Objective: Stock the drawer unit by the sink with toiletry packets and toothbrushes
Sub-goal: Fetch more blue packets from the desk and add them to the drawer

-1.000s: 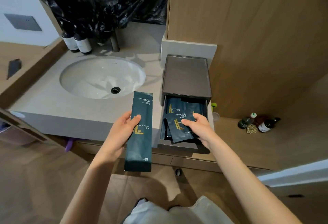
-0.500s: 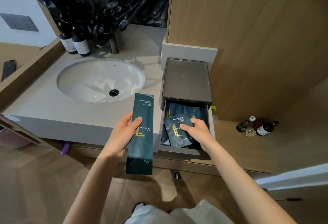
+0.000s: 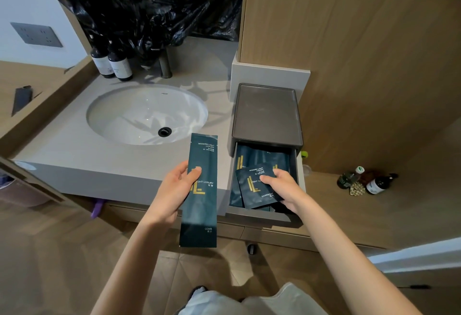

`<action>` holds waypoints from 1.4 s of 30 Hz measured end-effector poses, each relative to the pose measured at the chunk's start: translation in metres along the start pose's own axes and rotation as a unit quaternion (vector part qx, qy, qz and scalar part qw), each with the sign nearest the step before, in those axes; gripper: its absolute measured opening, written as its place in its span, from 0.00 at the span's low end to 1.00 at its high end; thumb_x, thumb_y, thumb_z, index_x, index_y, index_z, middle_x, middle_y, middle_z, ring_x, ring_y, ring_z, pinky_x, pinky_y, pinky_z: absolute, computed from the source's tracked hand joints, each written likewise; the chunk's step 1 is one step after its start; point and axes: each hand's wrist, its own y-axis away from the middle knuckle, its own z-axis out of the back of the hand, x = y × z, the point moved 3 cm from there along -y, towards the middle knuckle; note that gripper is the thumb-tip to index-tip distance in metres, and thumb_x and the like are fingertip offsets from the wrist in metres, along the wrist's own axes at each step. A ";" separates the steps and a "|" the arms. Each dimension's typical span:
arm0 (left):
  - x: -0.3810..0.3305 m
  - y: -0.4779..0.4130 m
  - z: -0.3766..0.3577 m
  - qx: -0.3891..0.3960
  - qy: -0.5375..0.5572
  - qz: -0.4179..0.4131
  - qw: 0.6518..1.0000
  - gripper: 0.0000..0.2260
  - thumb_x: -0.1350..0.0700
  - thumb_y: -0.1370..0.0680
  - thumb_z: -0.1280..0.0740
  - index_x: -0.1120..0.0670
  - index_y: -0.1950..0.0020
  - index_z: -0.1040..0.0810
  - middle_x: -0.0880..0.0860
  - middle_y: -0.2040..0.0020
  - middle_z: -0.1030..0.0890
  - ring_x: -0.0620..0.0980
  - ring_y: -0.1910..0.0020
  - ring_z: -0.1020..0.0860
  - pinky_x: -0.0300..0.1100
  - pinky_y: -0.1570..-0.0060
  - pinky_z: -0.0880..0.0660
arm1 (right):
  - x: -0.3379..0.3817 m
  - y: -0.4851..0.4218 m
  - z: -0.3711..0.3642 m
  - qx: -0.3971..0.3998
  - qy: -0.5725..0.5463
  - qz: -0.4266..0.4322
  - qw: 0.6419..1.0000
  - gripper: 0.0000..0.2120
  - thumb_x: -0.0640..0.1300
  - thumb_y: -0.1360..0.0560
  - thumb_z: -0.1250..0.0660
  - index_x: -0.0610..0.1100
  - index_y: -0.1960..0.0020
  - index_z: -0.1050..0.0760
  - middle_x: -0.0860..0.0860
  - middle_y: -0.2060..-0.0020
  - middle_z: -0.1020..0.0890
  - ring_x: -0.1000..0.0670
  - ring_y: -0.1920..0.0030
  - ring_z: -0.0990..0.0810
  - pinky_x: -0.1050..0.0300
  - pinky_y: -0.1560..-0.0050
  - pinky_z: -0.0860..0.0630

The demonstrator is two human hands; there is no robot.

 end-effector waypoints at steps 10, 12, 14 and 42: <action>-0.009 -0.022 -0.042 0.081 -0.107 0.001 0.991 0.07 0.57 0.21 0.35 0.52 0.44 0.21 0.49 0.54 0.15 0.43 0.61 0.17 0.35 0.62 0.21 | 0.019 0.055 0.066 -0.167 -0.097 0.143 0.971 0.08 0.44 0.21 0.35 0.44 0.44 0.23 0.46 0.49 0.17 0.47 0.48 0.19 0.54 0.47 0.24; -0.005 -0.033 -0.060 0.118 -0.138 0.026 0.983 0.08 0.59 0.22 0.35 0.54 0.43 0.22 0.51 0.54 0.16 0.45 0.60 0.18 0.42 0.53 0.21 | 0.013 0.058 0.076 -0.201 -0.134 0.135 0.961 0.08 0.44 0.21 0.35 0.42 0.45 0.23 0.44 0.48 0.17 0.45 0.47 0.19 0.53 0.48 0.24; 0.001 -0.042 -0.077 0.150 -0.173 0.053 0.972 0.07 0.59 0.22 0.34 0.54 0.45 0.22 0.52 0.51 0.17 0.50 0.54 0.19 0.47 0.45 0.23 | 0.006 0.061 0.080 -0.214 -0.176 0.119 0.953 0.09 0.43 0.21 0.36 0.42 0.43 0.24 0.45 0.49 0.17 0.49 0.51 0.18 0.58 0.56 0.24; 0.021 -0.074 -0.121 0.129 -0.599 -0.337 0.715 0.17 0.47 0.23 0.36 0.49 0.35 0.25 0.49 0.34 0.26 0.52 0.33 0.32 0.51 0.33 0.35 | -0.011 0.070 0.076 -0.235 -0.199 0.106 0.946 0.13 0.42 0.21 0.36 0.39 0.38 0.26 0.45 0.47 0.17 0.52 0.52 0.18 0.63 0.62 0.24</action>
